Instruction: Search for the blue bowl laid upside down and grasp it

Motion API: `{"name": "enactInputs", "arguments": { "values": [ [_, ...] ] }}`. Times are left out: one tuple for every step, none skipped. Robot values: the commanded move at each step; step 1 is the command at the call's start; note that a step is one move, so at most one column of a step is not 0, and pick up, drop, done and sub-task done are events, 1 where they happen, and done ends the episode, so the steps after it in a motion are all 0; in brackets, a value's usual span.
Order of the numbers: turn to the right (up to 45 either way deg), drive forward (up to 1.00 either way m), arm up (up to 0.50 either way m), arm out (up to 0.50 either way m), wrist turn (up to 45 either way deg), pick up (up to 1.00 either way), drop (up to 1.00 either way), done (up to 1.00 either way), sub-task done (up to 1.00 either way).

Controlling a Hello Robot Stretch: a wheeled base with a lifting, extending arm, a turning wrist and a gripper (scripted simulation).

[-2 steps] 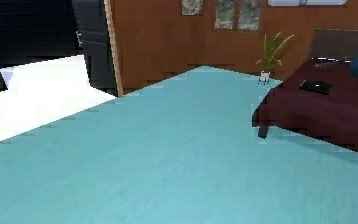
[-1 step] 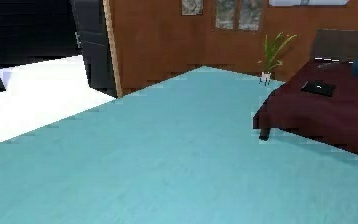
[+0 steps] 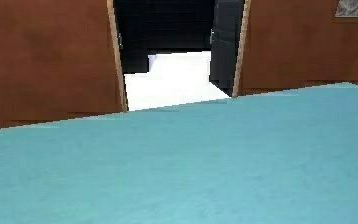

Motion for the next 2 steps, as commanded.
{"name": "enactInputs", "arguments": {
  "values": [
    [0.0, 1.0, 0.0, 0.0, 0.0, 0.0, 0.0, 0.0, 0.0],
    [0.0, 1.0, 0.0, 0.0, 0.0, 0.0, 0.0, 0.0, 0.0]
  ]
}}
